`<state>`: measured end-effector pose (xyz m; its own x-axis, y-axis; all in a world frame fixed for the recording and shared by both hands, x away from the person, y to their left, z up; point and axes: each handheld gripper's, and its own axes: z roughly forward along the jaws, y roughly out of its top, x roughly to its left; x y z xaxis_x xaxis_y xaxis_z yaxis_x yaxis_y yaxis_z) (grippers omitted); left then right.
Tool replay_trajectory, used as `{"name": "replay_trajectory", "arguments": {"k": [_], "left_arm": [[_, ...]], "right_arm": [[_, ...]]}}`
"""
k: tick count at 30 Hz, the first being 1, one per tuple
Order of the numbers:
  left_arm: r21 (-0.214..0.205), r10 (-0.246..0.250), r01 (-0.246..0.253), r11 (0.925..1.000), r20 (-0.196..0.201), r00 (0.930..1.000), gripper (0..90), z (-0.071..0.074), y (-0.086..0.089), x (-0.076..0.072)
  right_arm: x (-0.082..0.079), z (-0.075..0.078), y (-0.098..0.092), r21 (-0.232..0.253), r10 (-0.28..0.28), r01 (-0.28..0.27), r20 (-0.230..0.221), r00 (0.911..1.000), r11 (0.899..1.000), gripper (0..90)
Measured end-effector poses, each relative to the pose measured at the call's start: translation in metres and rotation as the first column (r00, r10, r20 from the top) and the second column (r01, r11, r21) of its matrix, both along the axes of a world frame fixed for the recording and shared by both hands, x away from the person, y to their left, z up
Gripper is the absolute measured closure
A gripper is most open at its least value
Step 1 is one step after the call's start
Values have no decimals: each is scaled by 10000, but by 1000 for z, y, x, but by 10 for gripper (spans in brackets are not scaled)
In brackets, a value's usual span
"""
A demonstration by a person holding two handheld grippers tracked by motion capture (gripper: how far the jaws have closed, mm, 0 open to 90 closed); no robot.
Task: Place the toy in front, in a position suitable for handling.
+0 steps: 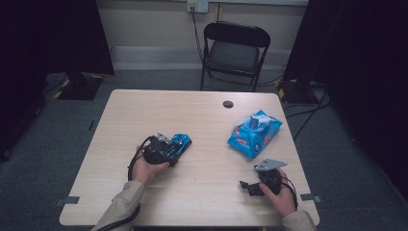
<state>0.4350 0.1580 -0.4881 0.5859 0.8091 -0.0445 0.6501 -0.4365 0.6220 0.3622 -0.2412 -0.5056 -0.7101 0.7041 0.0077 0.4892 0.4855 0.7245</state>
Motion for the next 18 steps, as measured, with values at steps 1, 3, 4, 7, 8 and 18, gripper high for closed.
{"name": "replay_trajectory", "arguments": {"k": [1,3,4,7,8,18], "left_arm": [[69,-120,120,9999,36,9999,244,0,0,0],[157,-432,430,9990,97,9990,243,0,2,0],[157,-432,430,9990,97,9990,243,0,2,0],[102,-668,667,9977,150,9977,243,-1,4,-1],[168,-743,740,9971,180,9971,244,-1,4,-1],[279,-1157,1144,9930,470,9922,241,-3,8,-2]], "right_arm": [[0,0,0,-1,2,-2,3,10000,10000,107],[0,0,0,9,6,-6,7,10000,10000,107],[0,0,0,-1,2,-2,2,10000,10000,107],[0,0,0,2,1,-1,4,10000,10000,107],[0,0,0,9,4,-4,5,10000,10000,107],[0,0,0,-1,3,-3,1,10000,10000,107]]}}
